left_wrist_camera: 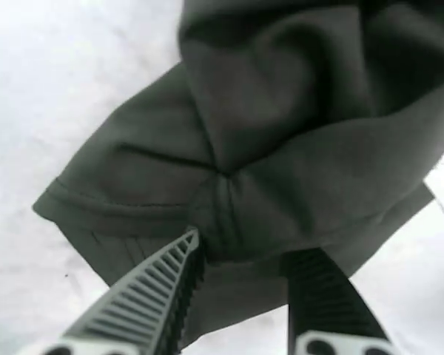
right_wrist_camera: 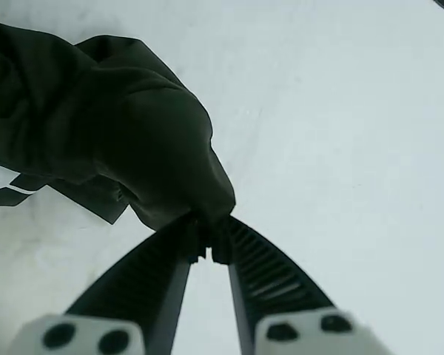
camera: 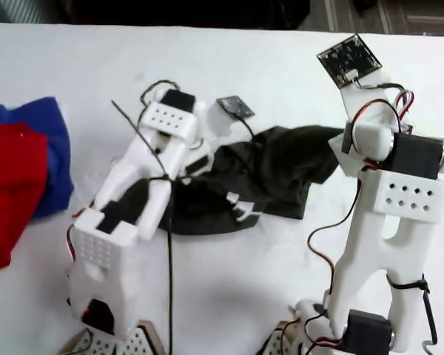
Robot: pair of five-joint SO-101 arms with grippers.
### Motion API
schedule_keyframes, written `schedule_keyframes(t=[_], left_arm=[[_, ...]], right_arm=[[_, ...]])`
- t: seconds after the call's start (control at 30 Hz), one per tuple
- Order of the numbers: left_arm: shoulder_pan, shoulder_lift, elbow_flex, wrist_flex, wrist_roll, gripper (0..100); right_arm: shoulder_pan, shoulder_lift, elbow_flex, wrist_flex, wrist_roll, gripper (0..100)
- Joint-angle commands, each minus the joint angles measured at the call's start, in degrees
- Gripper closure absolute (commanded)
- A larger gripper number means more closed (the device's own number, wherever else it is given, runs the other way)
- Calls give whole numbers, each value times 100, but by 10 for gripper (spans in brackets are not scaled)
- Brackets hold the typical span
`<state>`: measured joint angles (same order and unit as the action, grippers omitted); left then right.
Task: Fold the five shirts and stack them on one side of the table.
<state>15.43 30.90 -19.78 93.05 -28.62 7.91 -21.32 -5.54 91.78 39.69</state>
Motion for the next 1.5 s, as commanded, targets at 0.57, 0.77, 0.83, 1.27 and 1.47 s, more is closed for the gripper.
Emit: schedule_keyframes(t=[0.57,0.77,0.83,1.27,1.47], left_arm=[[435,-66,-176,-132,9,977],[40,-716,-1081,774,105,978],[-312,-1112,-1547,888,448,978],[-1851,-3433,-3516,765,905,979],[-2070,-3916,-4501,308,255,979]], right_arm=[[57,-171,-70,-92,-44,980],[163,-180,-756,-57,-35,980],[215,-136,-1257,-57,-44,980],[242,-127,-4070,-1147,-53,980],[251,-127,-4651,-2220,-53,980]])
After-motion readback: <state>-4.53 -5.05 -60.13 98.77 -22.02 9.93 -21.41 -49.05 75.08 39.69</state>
